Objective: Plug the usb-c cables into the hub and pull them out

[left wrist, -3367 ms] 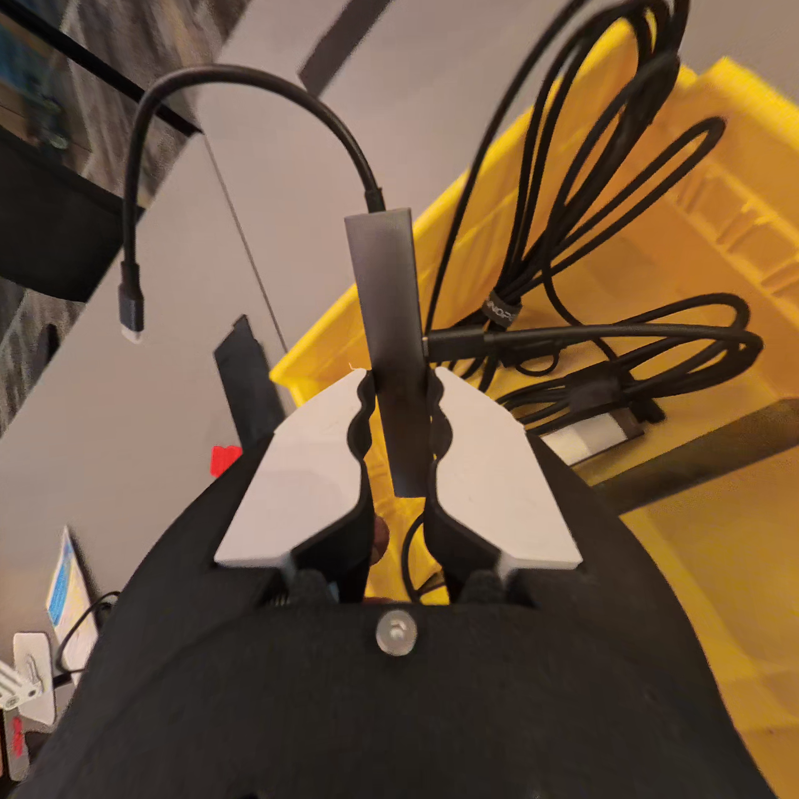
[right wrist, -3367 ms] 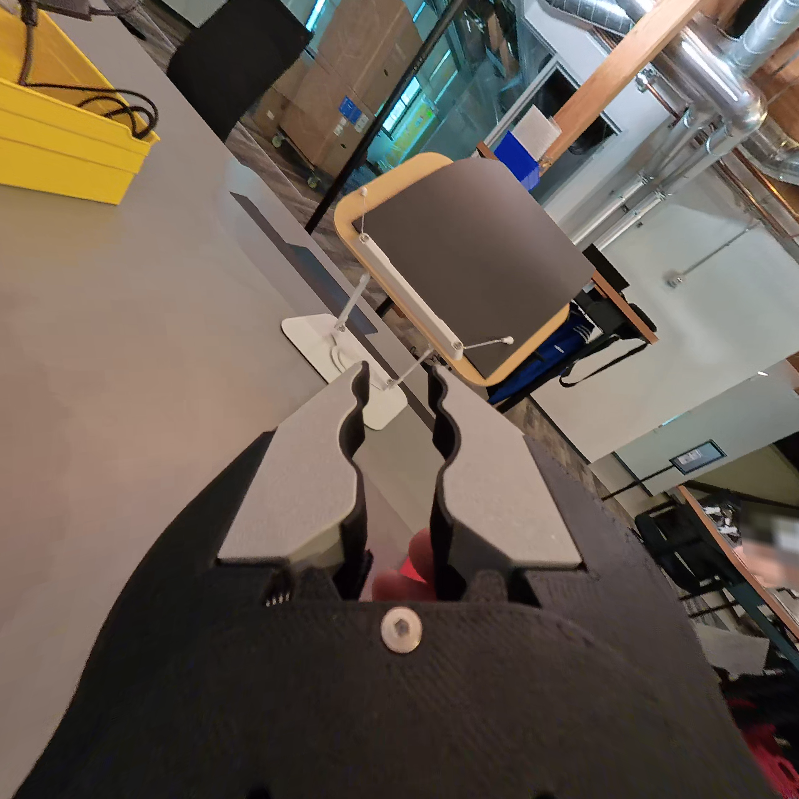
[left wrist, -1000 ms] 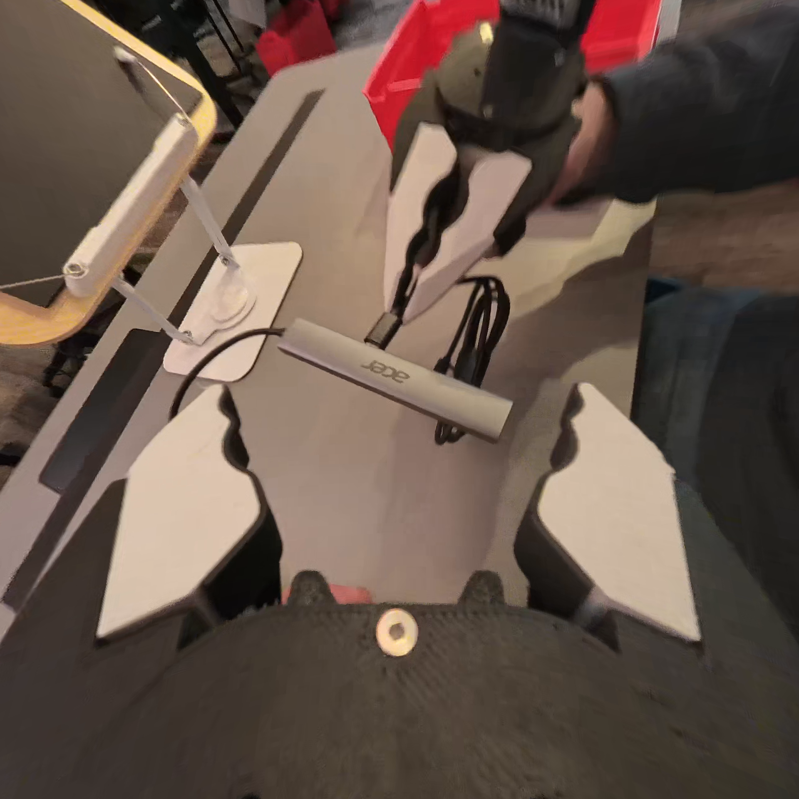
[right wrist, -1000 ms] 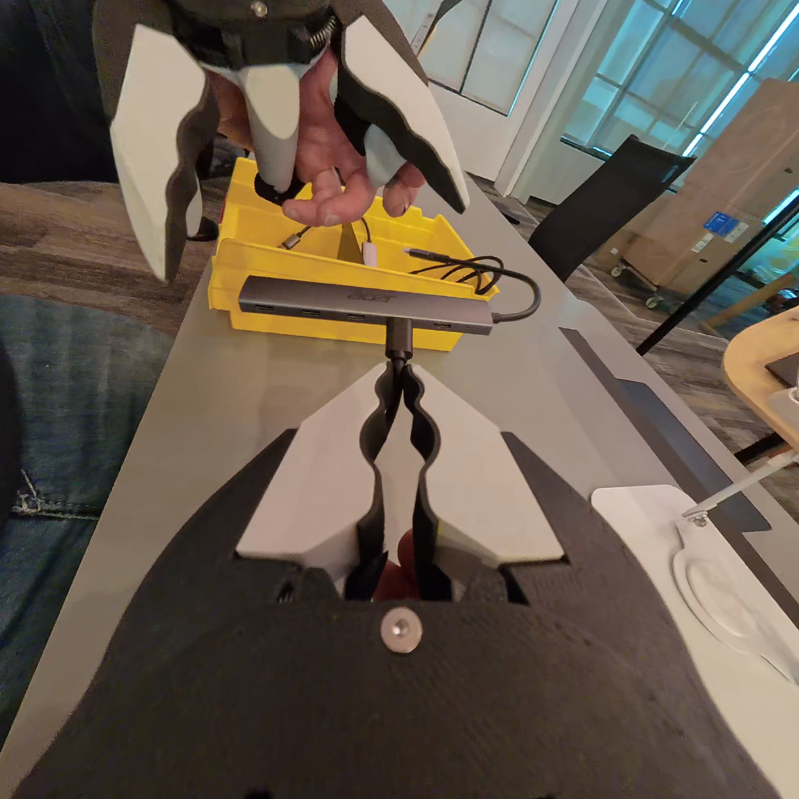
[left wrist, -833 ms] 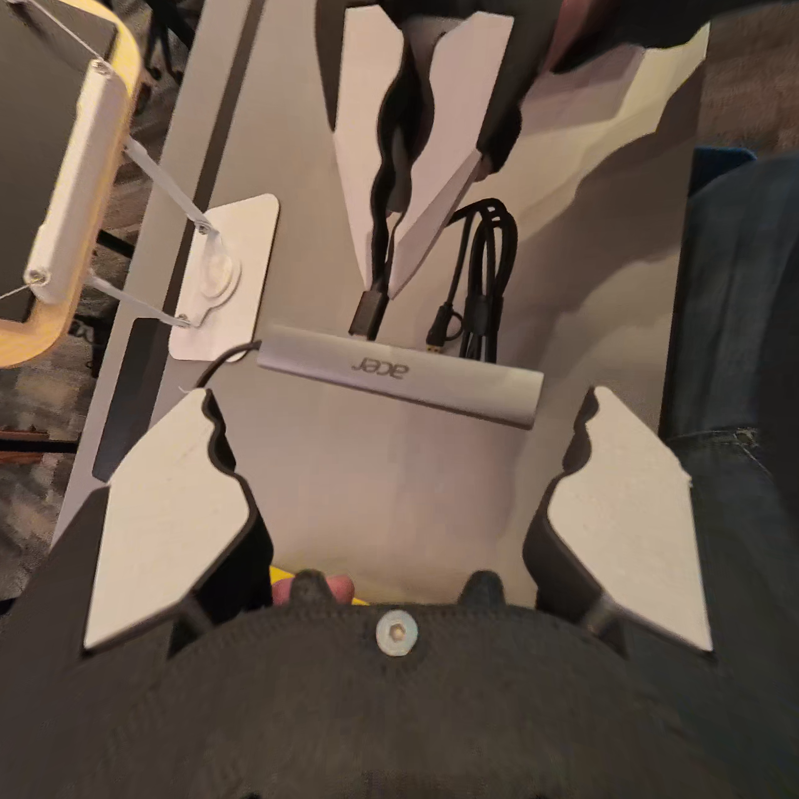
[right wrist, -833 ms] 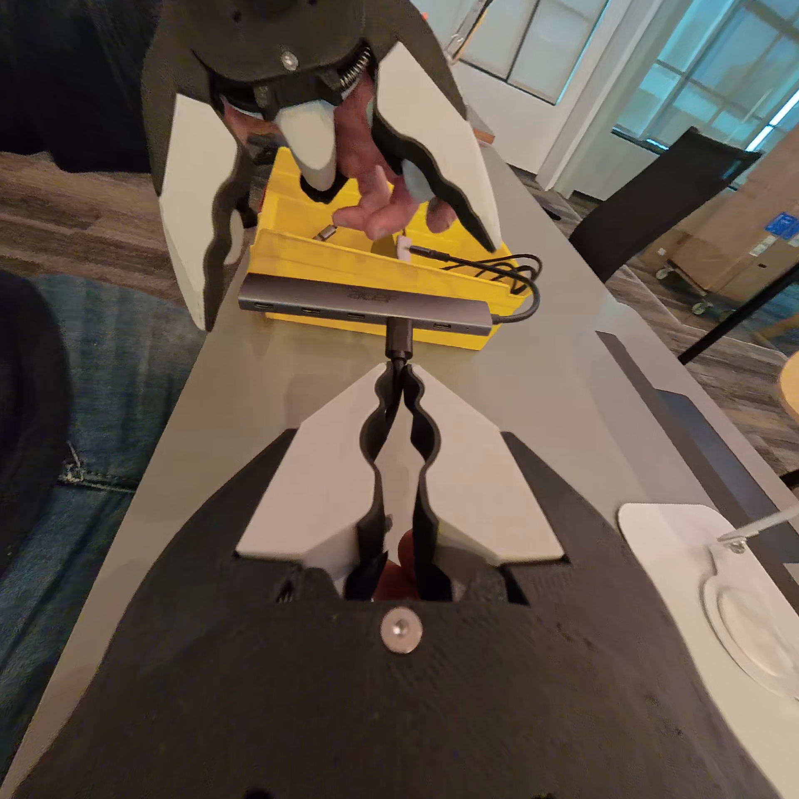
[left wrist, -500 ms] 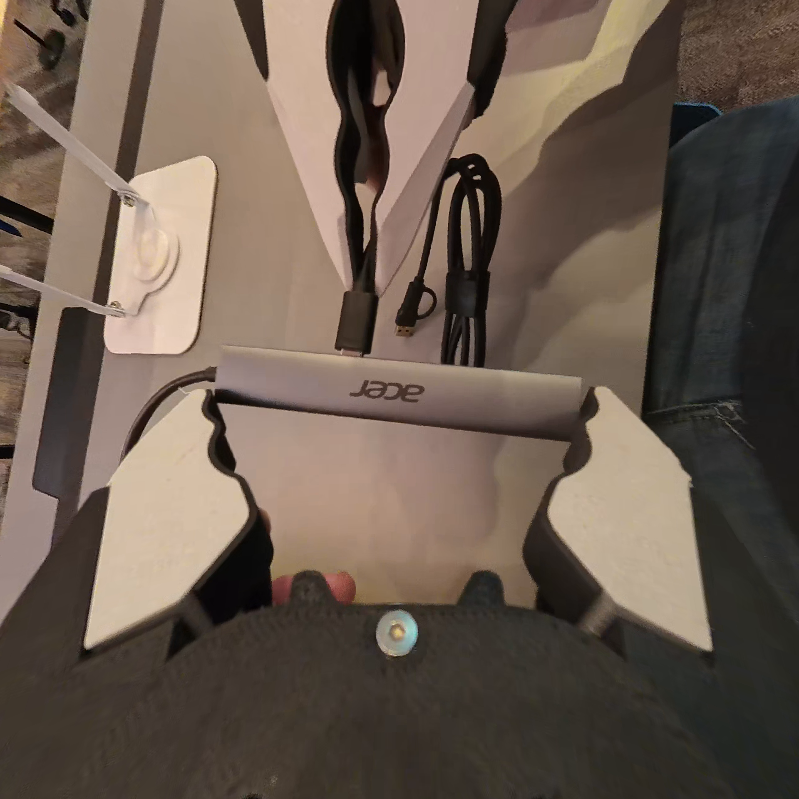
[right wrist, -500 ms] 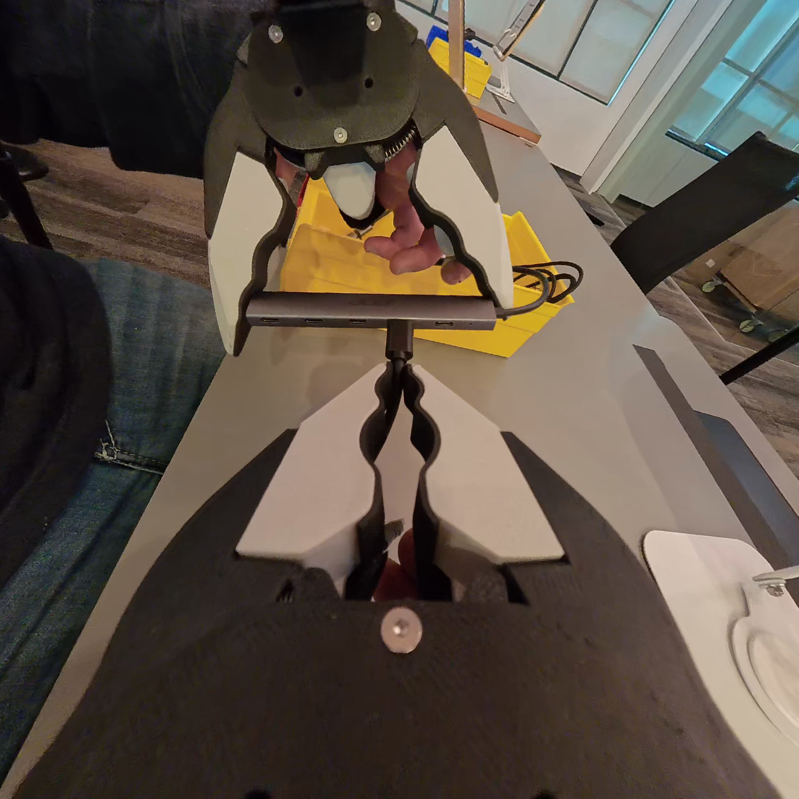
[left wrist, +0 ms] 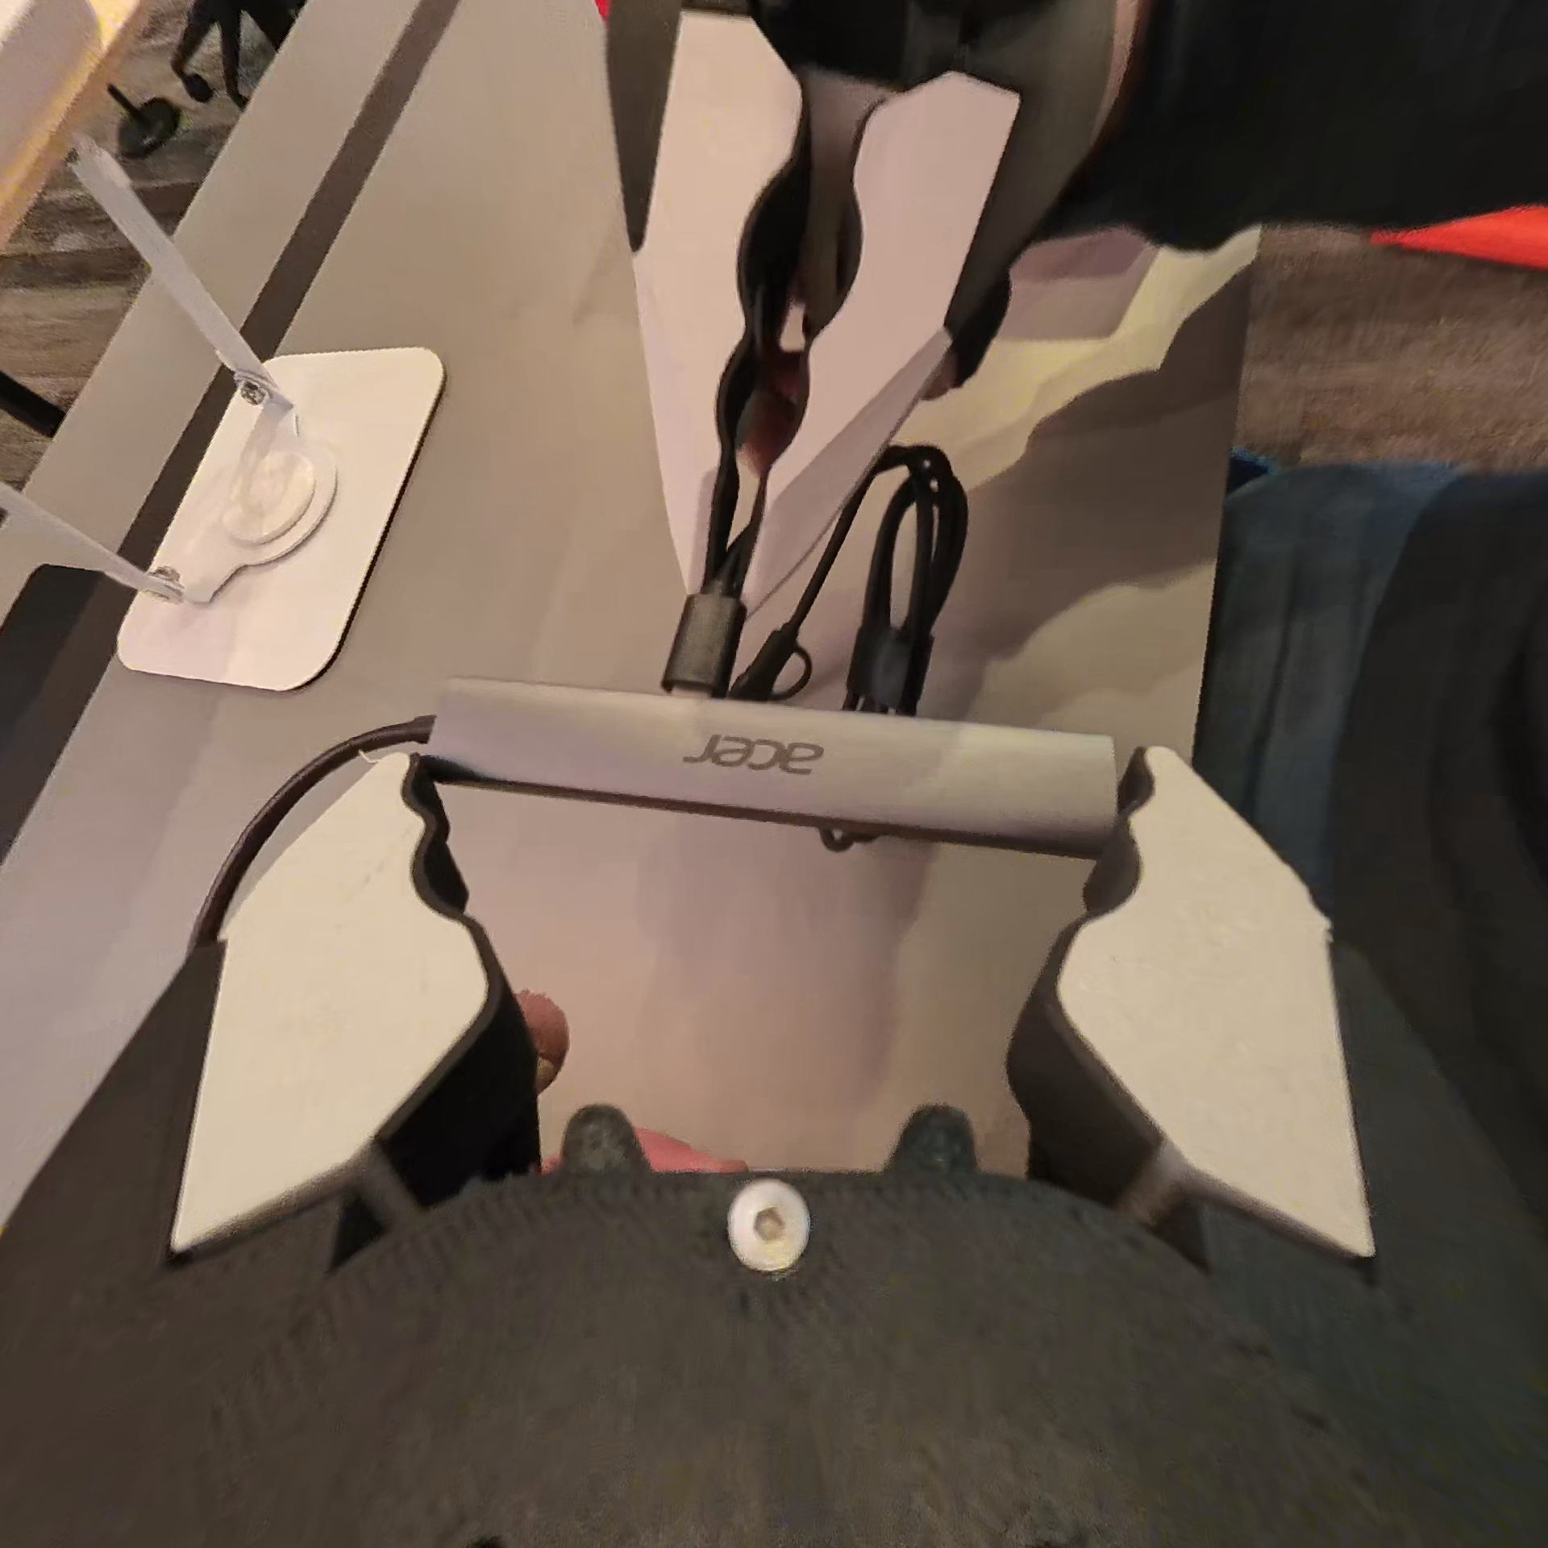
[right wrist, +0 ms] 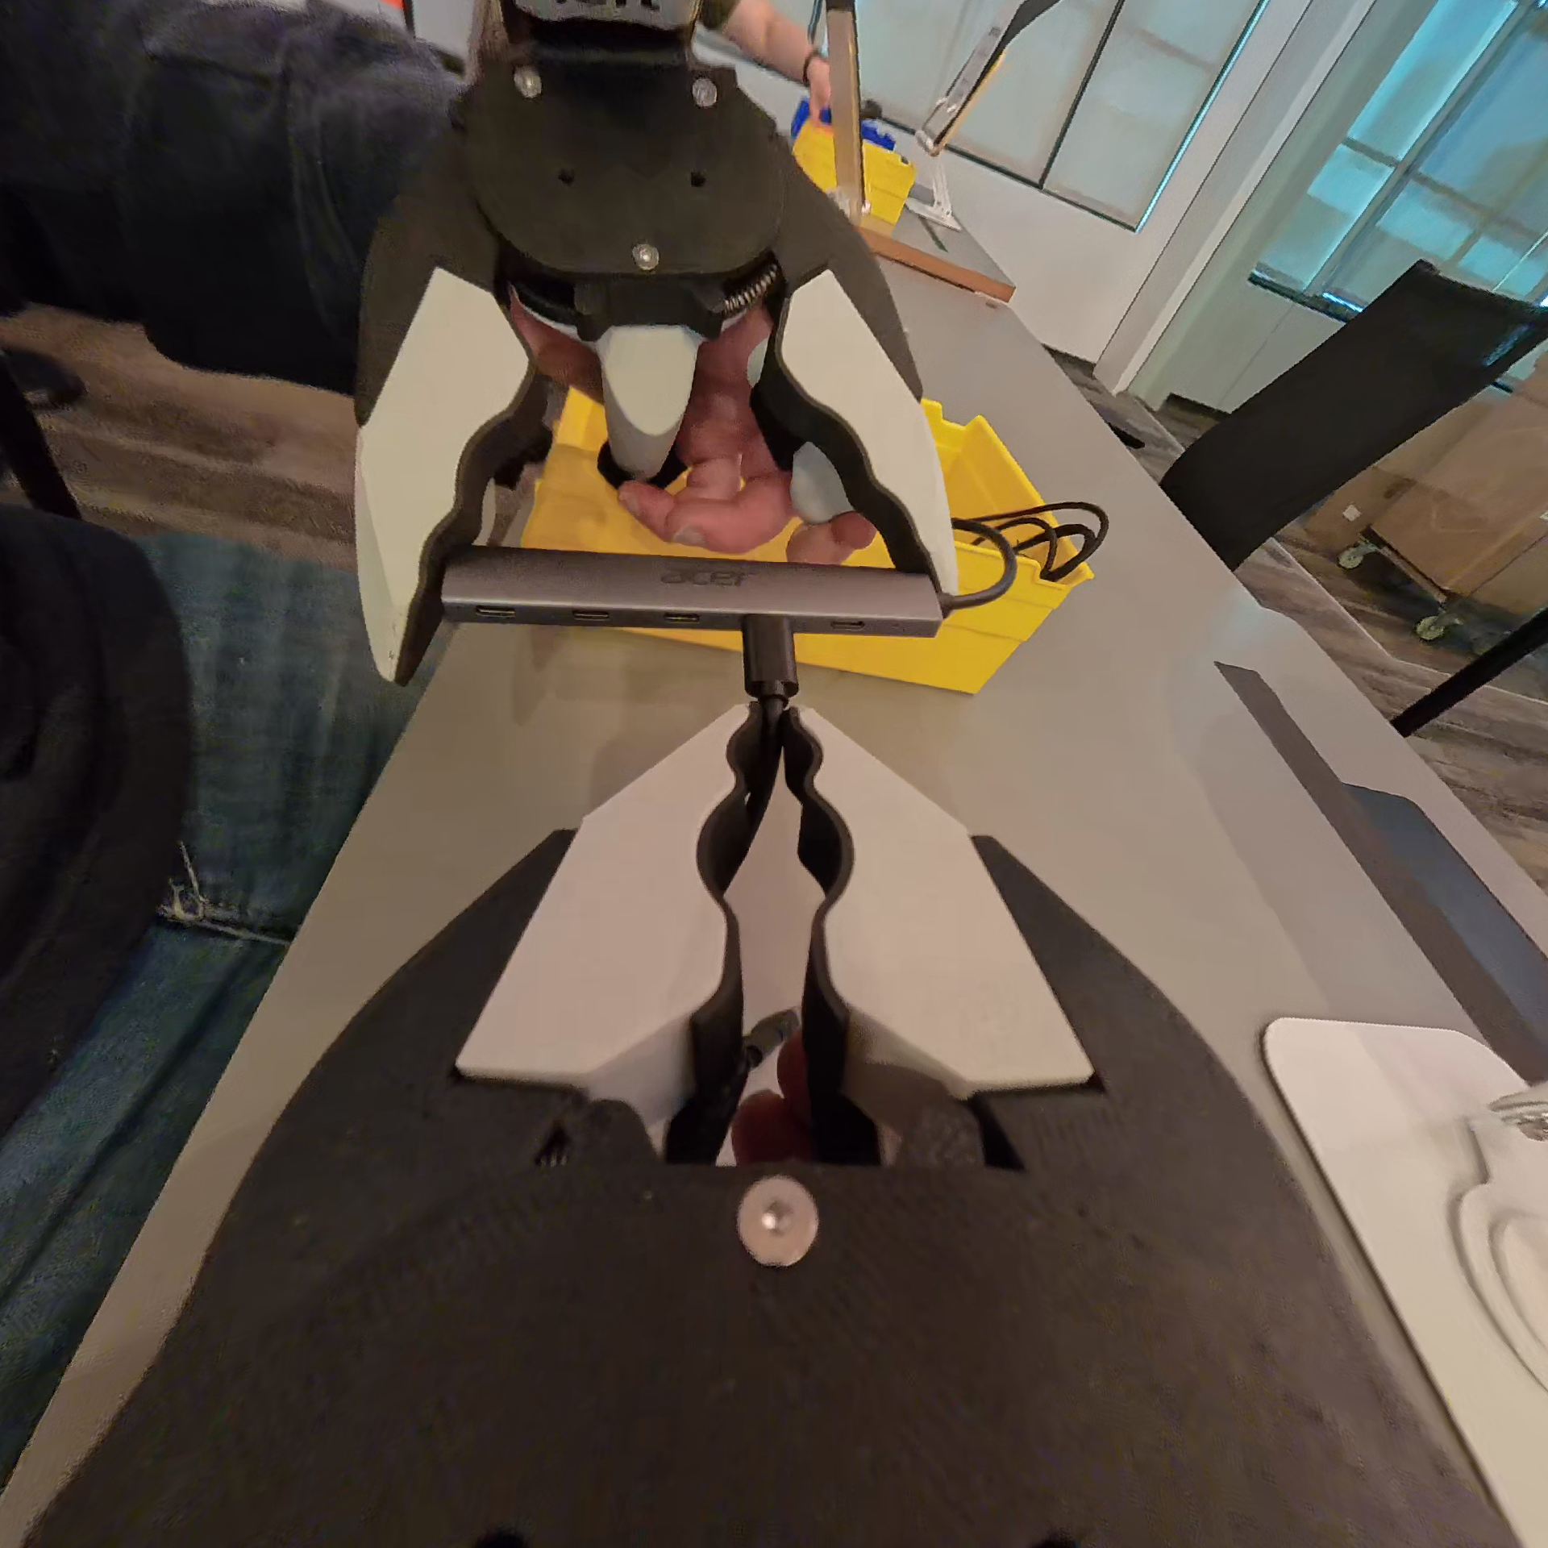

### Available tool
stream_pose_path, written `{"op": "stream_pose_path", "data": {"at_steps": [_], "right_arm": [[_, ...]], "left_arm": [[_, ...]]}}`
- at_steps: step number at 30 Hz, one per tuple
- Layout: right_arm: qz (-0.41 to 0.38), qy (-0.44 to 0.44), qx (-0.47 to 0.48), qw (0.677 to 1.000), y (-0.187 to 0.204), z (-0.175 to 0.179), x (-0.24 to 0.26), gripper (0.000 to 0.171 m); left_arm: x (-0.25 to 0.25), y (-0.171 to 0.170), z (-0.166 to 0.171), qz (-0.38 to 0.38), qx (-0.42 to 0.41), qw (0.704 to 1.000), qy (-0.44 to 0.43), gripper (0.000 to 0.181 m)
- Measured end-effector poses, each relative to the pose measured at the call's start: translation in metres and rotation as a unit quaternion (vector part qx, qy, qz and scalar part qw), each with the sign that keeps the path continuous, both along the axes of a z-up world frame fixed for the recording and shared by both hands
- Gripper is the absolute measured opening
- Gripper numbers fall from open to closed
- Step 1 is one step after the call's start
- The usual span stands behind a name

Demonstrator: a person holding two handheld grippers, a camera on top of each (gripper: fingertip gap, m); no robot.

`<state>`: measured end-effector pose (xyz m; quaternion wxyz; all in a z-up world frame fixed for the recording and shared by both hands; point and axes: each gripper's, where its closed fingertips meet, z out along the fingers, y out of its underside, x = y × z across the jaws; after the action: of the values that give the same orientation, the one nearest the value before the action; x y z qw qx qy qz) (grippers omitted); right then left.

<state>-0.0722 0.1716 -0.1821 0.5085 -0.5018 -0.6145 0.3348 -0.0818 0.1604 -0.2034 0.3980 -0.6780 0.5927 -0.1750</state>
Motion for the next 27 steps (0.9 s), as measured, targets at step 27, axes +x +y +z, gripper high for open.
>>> {"op": "stream_pose_path", "data": {"at_steps": [27], "right_arm": [[0.071, -0.018, -0.072, 0.995, -0.009, -0.008, 0.011, 0.001]], "left_arm": [[0.013, -0.007, -0.008, -0.002, -0.002, 1.0, -0.029, 0.145]]}}
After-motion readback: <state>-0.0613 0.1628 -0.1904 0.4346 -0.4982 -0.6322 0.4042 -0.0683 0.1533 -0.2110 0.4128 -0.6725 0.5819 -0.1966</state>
